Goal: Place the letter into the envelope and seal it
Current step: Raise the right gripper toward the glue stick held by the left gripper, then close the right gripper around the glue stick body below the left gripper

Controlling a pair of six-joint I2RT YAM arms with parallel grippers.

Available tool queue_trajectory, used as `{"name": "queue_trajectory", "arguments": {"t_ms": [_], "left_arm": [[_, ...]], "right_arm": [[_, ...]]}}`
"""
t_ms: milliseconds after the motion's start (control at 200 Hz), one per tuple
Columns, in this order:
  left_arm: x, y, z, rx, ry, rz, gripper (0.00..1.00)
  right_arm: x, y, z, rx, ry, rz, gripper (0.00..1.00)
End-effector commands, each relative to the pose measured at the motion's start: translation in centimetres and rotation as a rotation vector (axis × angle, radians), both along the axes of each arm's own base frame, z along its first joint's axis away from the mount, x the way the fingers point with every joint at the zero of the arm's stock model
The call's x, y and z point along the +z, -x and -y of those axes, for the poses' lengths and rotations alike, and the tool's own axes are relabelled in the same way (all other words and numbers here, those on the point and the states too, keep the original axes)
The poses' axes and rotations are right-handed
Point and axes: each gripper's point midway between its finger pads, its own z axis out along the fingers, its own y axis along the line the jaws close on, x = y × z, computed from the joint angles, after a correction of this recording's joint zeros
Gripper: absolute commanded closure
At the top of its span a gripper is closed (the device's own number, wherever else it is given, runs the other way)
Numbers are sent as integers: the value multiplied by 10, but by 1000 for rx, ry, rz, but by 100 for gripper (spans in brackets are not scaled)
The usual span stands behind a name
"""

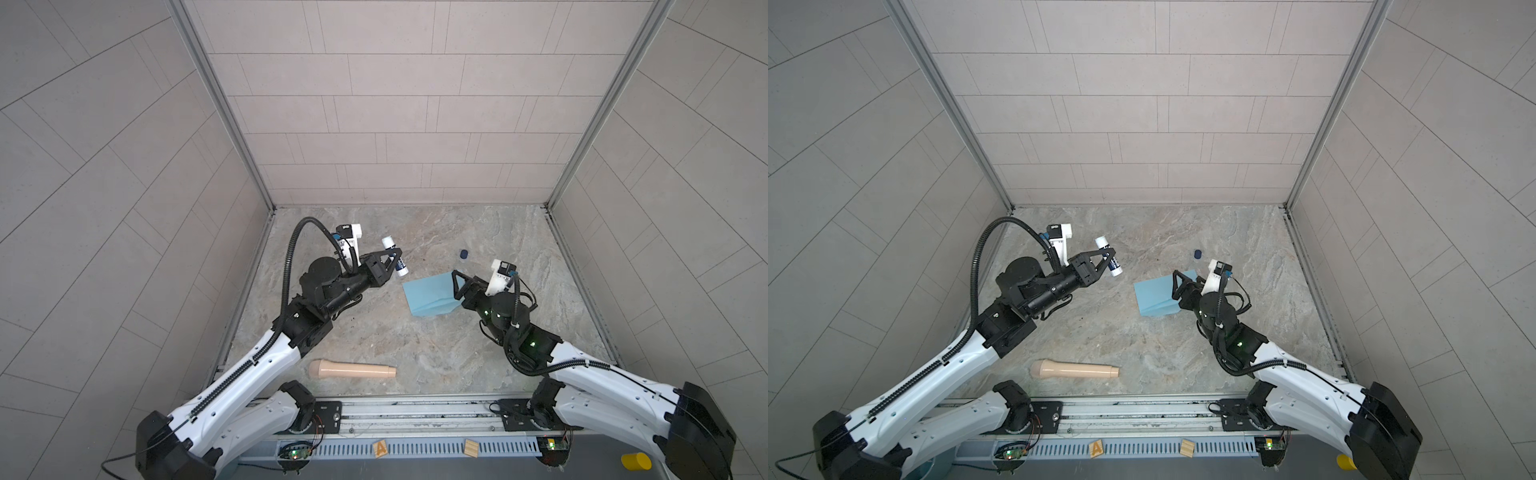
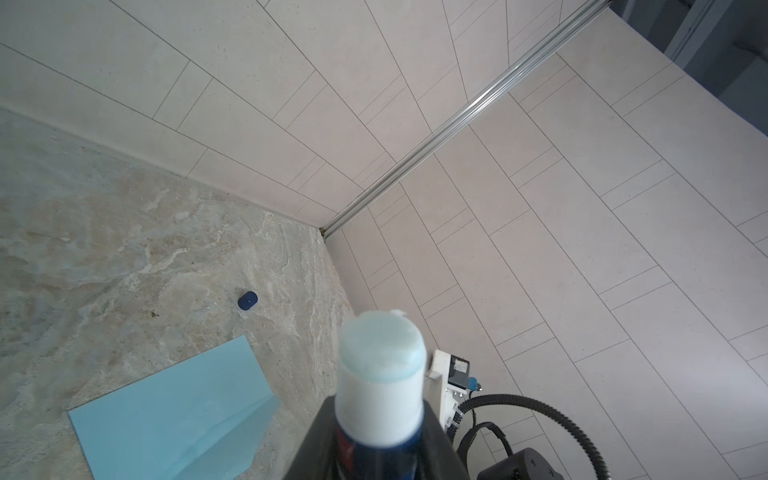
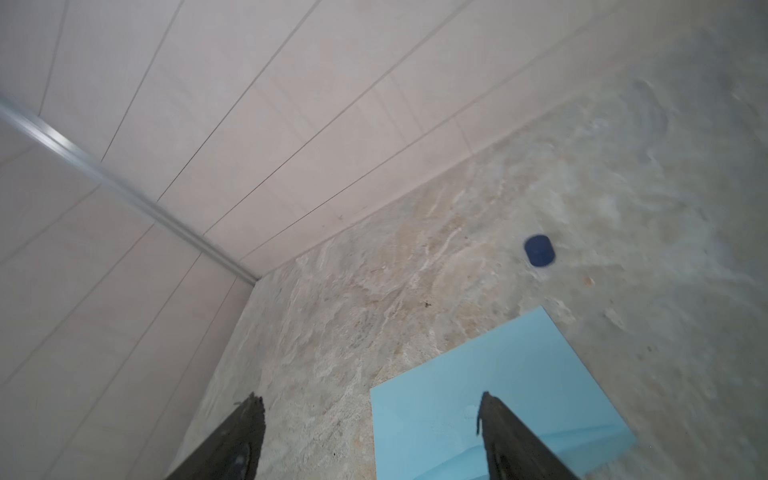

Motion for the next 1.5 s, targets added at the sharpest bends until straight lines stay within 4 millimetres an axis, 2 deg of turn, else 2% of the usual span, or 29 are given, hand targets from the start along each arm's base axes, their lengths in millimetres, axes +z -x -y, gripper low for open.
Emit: {"name": "queue_trajectory", "arguments": {"t_ms": [0,200,360,560,785,1151,1256,1266,1291,1496], "left_arm": [[20,3,3,-21,117,-19,100],[9,-6,2,20,208,-132,100],[1,-14,4,32,300,-202,100],[-2,-18,9,27,337,-242,100],[-5,-20,10,24,361,-267,100],[-6,-19,12,8,386,-287,100],[-6,-19,13,5,393,-289,100],[-5,-18,13,4,395,-288,100],[-4,-18,13,3,397,-286,100],[-3,-16,14,-13,402,-287,100]], "right_arm": [[37,17,-26,223,288,228,16],[83,36,-34,274,310,482,16],[101,49,-49,290,317,598,17],[107,59,-72,314,382,690,17],[108,53,-88,280,406,733,19],[117,40,-110,237,367,758,29],[113,36,-114,226,357,748,35],[122,36,-114,218,342,761,35],[125,34,-115,212,336,763,37],[122,25,-122,189,308,746,45]]}}
